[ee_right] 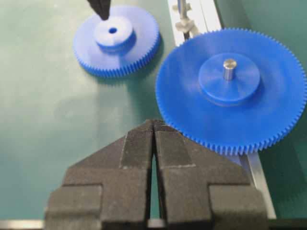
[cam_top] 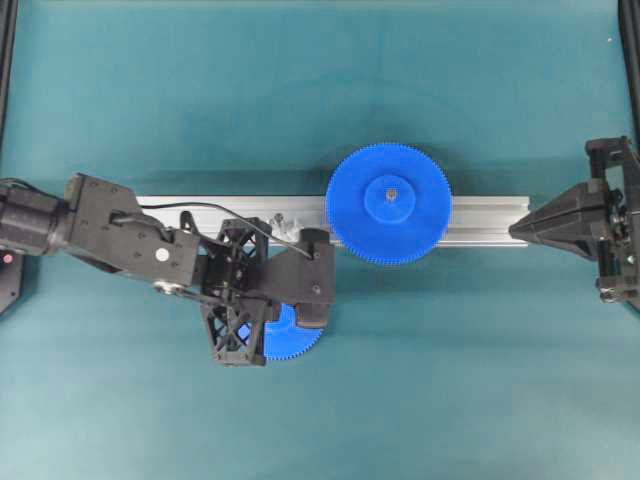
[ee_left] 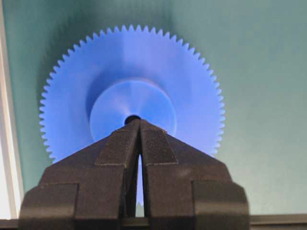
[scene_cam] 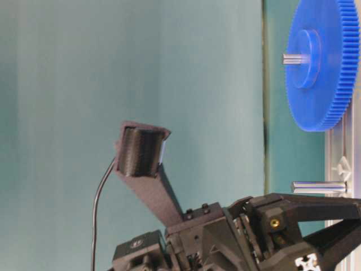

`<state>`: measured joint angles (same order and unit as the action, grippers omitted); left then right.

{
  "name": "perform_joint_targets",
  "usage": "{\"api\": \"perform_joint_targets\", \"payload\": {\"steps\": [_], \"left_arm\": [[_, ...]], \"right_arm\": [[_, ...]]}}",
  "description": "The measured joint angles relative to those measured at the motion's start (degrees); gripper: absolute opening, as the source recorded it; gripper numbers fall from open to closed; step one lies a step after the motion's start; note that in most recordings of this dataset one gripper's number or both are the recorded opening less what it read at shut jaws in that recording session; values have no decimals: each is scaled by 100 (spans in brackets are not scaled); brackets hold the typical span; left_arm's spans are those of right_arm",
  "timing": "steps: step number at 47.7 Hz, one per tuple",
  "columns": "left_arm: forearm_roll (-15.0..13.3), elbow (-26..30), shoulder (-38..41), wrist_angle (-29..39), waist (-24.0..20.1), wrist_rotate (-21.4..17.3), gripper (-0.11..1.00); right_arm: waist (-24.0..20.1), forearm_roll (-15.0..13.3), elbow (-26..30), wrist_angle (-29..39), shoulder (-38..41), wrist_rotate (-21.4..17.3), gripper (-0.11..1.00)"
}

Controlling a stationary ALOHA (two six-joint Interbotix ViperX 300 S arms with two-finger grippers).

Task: Insert the small gear onto the shaft.
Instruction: 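Lower the left gripper to the gear hub and open its fingers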

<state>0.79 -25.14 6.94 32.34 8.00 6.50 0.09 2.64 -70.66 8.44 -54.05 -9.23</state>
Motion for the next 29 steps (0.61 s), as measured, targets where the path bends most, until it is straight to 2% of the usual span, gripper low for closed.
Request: {"api": "perform_joint_targets", "payload": {"steps": [29], "left_arm": [[9,316,193,554,0,-9,0]], "right_arm": [[0,0,-9,-9,-18,0,4]]}}
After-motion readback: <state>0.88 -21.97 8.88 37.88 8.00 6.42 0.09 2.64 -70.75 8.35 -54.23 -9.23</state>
